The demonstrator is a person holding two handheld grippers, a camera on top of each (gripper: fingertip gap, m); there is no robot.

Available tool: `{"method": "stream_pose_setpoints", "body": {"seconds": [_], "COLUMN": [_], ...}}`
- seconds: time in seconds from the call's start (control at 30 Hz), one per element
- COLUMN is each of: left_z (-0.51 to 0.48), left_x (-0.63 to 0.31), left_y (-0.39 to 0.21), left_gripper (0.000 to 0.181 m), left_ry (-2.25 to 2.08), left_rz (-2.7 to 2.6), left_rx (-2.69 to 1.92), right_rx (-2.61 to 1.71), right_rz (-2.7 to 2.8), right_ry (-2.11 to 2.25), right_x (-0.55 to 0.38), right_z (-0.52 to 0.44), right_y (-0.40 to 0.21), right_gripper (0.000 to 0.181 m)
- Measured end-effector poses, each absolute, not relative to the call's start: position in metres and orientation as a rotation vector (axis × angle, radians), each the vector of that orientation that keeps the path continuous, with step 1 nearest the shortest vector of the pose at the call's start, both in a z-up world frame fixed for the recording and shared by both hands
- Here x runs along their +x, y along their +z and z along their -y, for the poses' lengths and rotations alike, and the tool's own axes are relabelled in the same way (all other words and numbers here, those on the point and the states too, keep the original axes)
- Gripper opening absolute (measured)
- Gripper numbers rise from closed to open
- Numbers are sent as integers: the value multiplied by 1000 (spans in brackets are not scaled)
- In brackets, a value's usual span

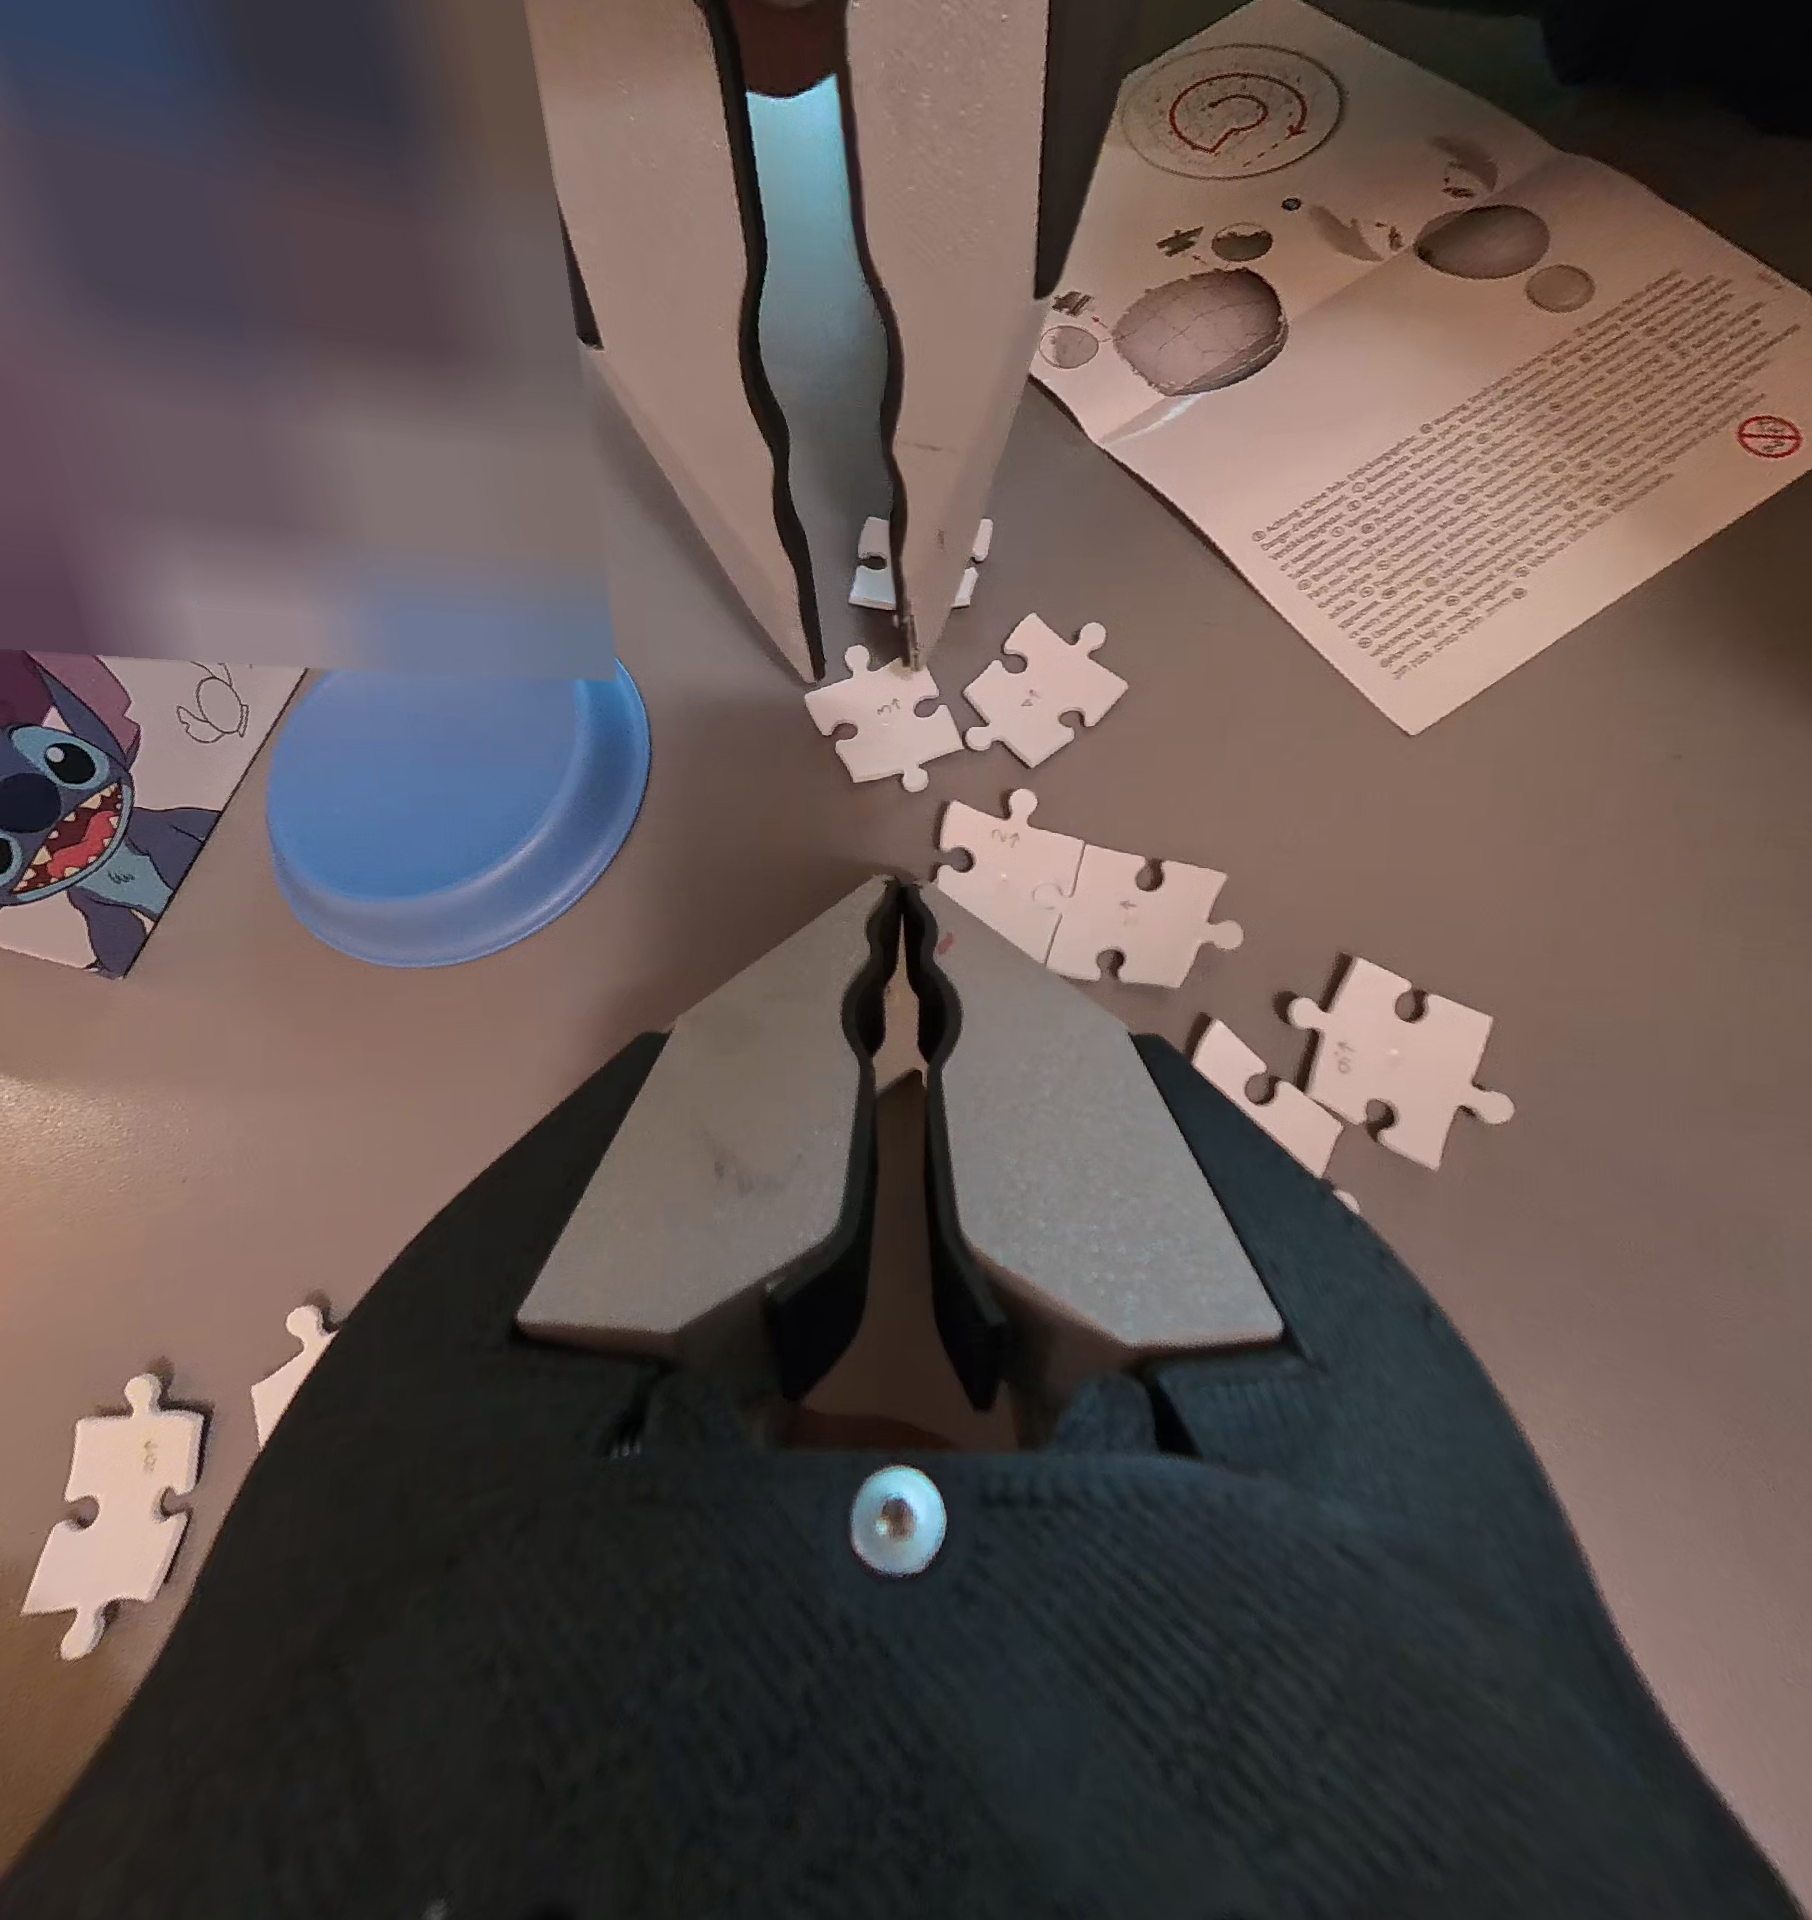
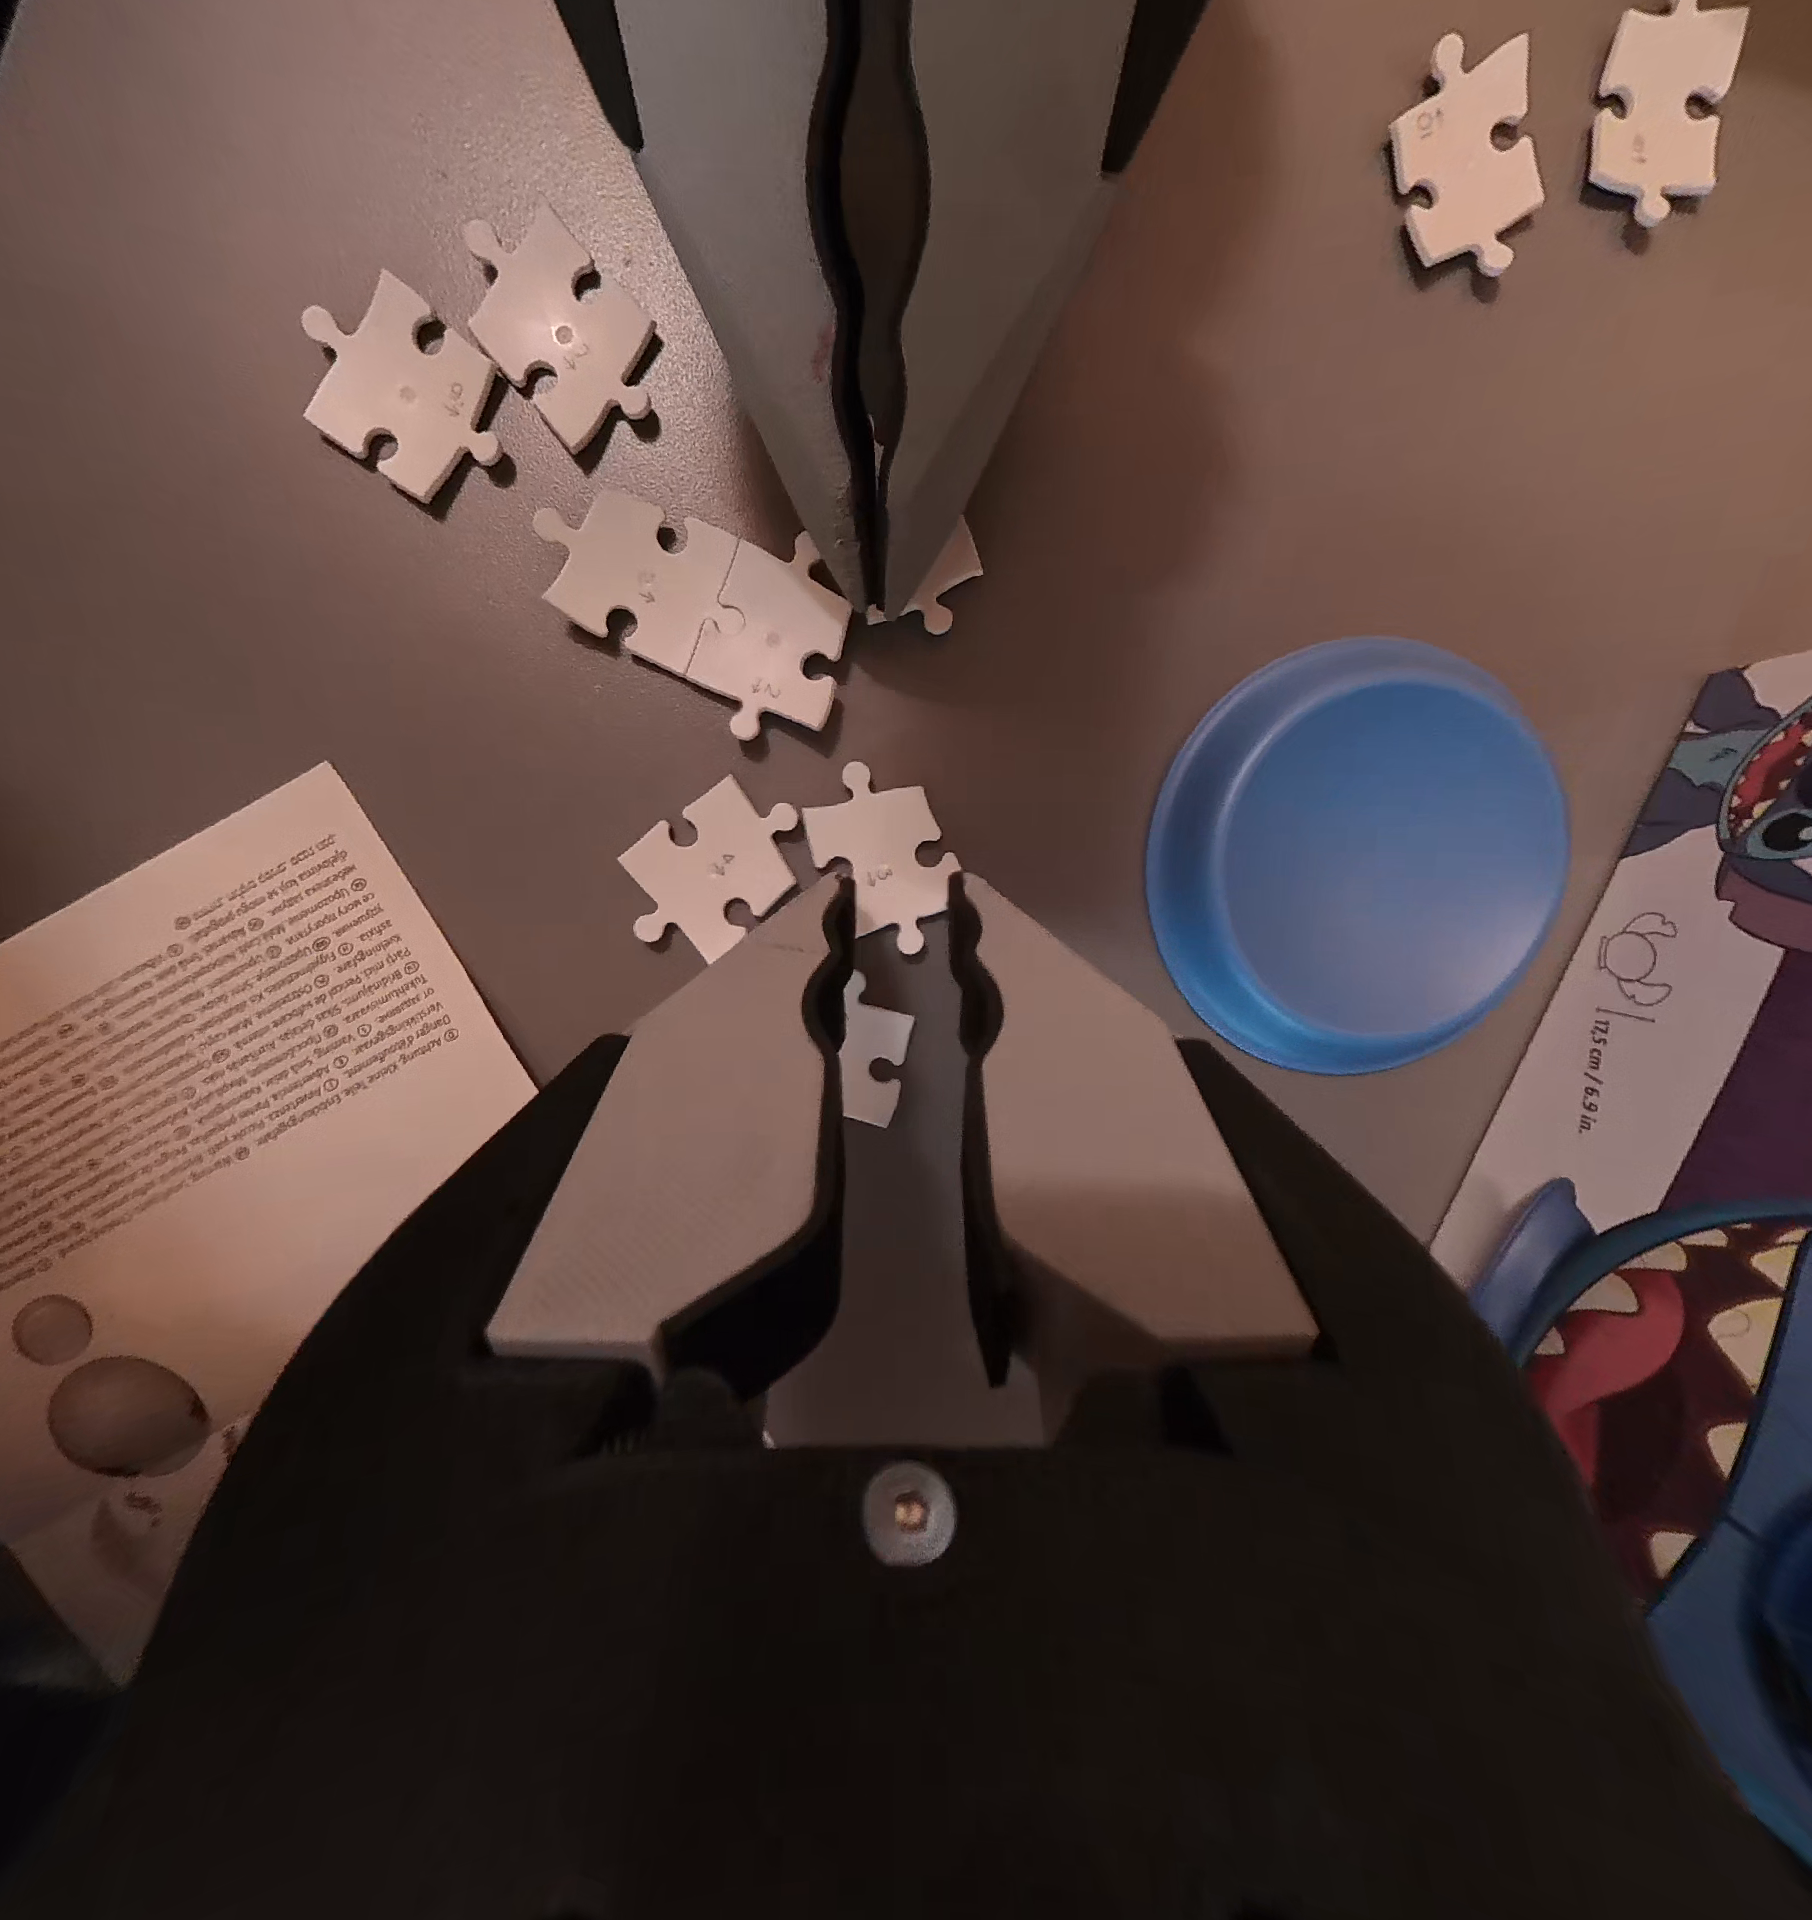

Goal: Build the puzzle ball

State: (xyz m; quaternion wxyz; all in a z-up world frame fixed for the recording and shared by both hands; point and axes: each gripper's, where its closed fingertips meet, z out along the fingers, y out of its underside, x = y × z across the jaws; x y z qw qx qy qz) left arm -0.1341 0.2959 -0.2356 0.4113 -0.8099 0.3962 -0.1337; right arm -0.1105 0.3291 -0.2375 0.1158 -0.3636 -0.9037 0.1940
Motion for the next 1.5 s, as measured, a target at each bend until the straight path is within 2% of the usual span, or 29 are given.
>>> {"method": "stream_pose_setpoints", "body": {"seconds": [0.17, 0.43, 1.27, 1.5], "left_z": [-296, -295, -301, -303], "left_x": [-134, -134, -143, -141], "left_y": [-235, -238, -233, -212], "left_gripper": [0, 0, 0, 0], "left_ry": [-334, -332, -311, -681], "left_rz": [-999, -1010, -940, -689], "left_rx": [-2037, -2042, -2057, -2068], "right_rx": [-987, -1019, -950, -875], "right_rz": [2646, 2683, 2601, 2587], "right_ry": [517, 538, 463, 443], "right_x": [-113, -111, -126, -128], "right_z": [-329, -325, -320, -311], "right_y": [-242, -248, -231, -221], "right_gripper": [39, 26, 25, 25]}}
